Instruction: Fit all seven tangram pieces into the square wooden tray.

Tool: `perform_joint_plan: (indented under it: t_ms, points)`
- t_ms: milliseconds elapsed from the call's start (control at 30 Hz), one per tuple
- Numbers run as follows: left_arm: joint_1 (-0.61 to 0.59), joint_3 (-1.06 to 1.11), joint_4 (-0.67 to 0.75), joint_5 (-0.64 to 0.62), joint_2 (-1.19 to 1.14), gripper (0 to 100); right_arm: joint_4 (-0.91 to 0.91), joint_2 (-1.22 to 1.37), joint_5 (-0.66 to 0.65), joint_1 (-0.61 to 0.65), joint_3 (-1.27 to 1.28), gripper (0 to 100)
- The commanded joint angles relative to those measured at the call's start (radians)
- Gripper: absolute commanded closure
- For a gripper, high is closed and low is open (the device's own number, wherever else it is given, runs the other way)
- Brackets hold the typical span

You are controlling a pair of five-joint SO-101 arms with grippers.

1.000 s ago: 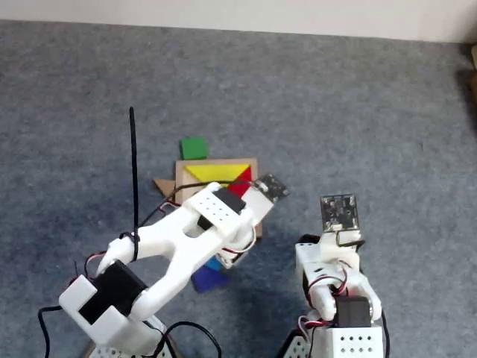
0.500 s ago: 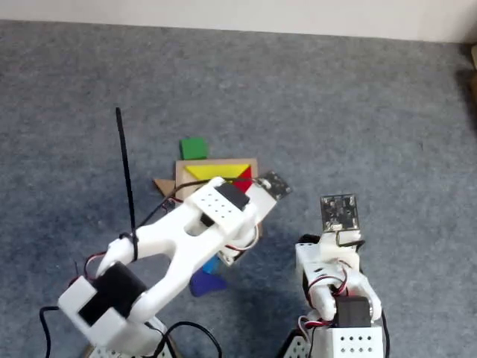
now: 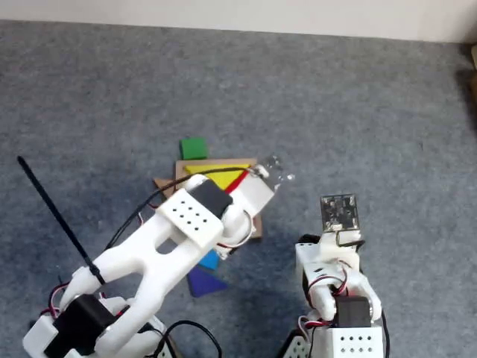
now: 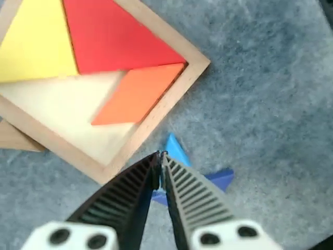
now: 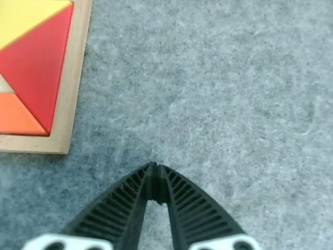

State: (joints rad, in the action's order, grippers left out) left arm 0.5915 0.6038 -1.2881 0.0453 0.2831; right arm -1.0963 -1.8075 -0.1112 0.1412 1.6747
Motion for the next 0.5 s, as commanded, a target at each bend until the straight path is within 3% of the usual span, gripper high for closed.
perform_joint_plan:
  t_ms: [0,100,233,467]
  points:
    - [-0.015,0.061,-0.002,0.006,0.035,88,0.002,-0.008,0.000,-0.015,0.154,99.3]
    - [-0.053,0.119,0.009,0.005,0.035,82,0.002,-0.008,0.000,-0.015,0.154,99.3]
    - [-0.105,0.208,0.095,0.005,0.035,82,0.002,-0.008,0.000,-0.015,0.154,99.3]
    - [-0.062,0.254,0.120,0.005,0.042,82,0.002,-0.008,0.000,-0.015,0.154,99.3]
